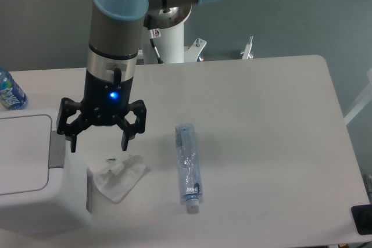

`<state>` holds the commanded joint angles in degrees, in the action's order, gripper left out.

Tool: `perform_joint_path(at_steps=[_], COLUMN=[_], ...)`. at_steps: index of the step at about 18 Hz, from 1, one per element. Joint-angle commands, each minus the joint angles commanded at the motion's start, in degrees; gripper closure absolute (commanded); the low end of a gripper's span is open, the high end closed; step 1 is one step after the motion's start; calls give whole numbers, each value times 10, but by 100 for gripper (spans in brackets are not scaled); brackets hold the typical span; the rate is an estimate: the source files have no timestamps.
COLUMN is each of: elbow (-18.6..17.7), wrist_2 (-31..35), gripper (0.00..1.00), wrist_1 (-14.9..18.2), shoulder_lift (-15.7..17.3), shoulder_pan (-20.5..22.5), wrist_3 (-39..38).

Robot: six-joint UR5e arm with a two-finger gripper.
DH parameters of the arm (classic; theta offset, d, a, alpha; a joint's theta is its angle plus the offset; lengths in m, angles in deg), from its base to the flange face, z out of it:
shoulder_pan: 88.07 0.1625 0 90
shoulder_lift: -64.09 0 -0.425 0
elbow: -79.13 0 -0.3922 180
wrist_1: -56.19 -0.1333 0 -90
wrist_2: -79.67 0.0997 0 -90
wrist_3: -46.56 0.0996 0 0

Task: Open the trash can
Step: 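Move the gripper across the table toward the white trash can lid, then lower the gripper fingers onto the edge of the trash can lid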

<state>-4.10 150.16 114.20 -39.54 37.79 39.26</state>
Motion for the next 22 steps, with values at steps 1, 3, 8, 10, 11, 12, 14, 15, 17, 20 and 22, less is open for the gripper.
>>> perform_joint_path(at_steps=[1, 3, 8, 10, 11, 12, 14, 15, 17, 20, 22], elbow=[0, 0, -3, -3, -3, -3, -2, -2, -3, -3, -3], wrist_2=[0, 0, 0, 0, 1, 0, 1, 1, 1, 1, 2], gripper=[0, 0, 0, 0, 0, 0, 0, 0, 0, 0, 0], wrist_1=[0, 0, 0, 0, 0, 0, 0, 0, 0, -2, -10], shoulder_lift=[0, -1, -4, -4, -4, -4, -4, -3, -4, -4, -6], shoulder_pan=[-1, -2, -3, -3, -3, -4, -7, -7, -8, -10, -12], wrist_3=[0, 0, 0, 0, 0, 0, -1, -1, -1, -1, -2])
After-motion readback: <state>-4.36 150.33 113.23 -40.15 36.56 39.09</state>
